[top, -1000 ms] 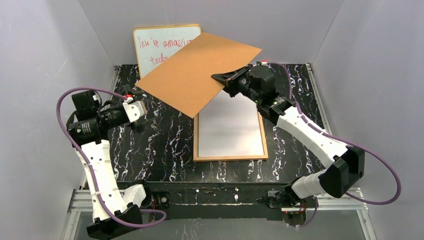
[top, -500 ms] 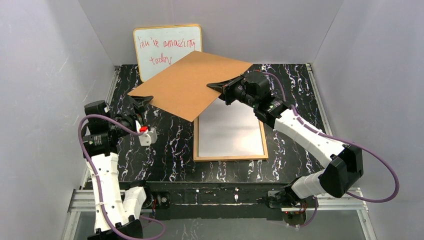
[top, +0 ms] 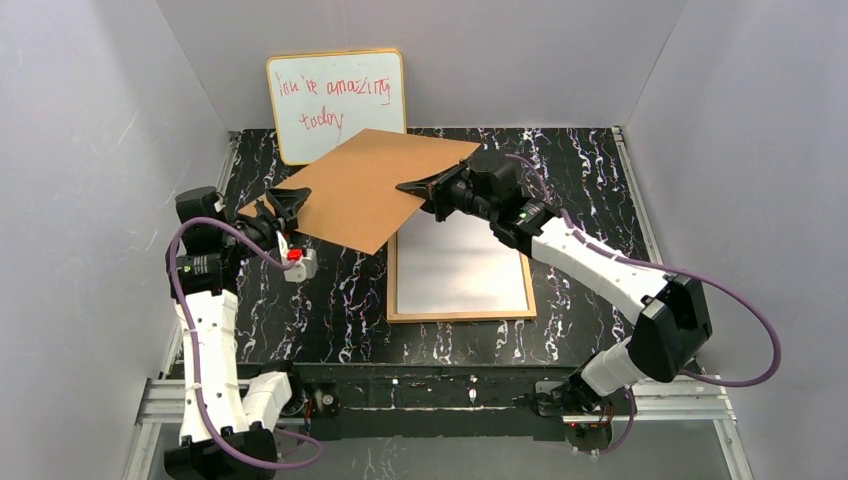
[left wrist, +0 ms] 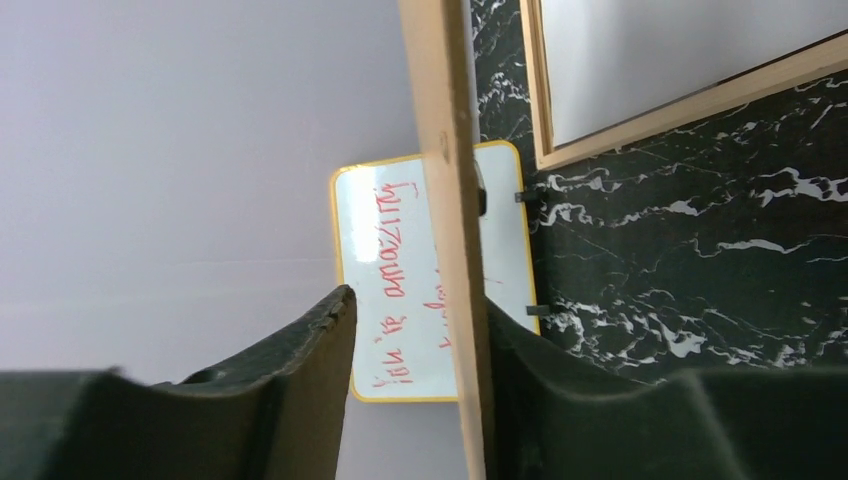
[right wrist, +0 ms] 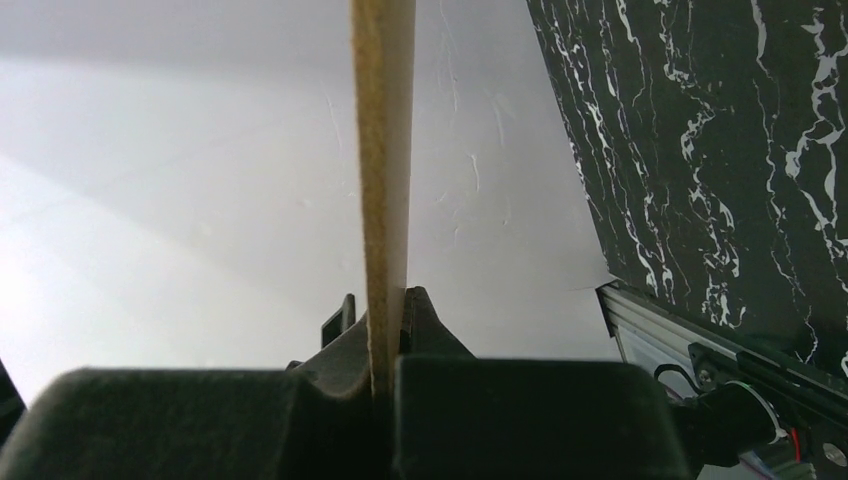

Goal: Put the photo into the frame
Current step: Turn over the photo frame item on the photo frame.

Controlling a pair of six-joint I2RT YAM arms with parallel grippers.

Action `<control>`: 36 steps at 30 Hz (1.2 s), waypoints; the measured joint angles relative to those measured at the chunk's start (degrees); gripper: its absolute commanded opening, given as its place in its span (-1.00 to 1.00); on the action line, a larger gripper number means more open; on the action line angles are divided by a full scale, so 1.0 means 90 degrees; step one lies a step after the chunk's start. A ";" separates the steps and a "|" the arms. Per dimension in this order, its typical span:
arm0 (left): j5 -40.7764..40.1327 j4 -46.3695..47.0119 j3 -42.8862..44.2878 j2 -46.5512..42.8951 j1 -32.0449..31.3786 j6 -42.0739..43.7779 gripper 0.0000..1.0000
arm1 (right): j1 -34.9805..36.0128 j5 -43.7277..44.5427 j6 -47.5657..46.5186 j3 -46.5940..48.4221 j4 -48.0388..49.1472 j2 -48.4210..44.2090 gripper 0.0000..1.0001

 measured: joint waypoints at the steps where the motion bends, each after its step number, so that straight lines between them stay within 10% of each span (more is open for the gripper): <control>1: -0.0053 -0.0002 0.0000 0.0022 -0.0044 -0.0002 -0.51 | 0.0017 -0.0034 0.0049 0.0000 0.0056 0.0073 -0.97; 4: -0.0279 -0.0036 0.0005 0.0114 -0.0134 -0.0041 -1.00 | 0.0005 -0.0158 0.0187 0.0002 0.0287 0.0240 -0.94; 17: -0.0767 -0.0194 0.1076 0.0852 -0.0240 -0.1287 -1.00 | -0.0682 -0.1957 -0.2057 0.0260 0.0338 0.0367 0.76; 24: -0.0556 -0.0809 0.1872 0.0930 -0.0240 -0.2130 -1.00 | -0.2363 -0.3677 -0.5979 0.1581 -0.1542 0.0083 0.97; 36: -0.0542 -0.4107 0.2742 0.1445 -0.0304 -0.0896 -1.00 | -0.2161 -0.4983 -1.1356 0.2038 -0.2684 -0.0930 0.97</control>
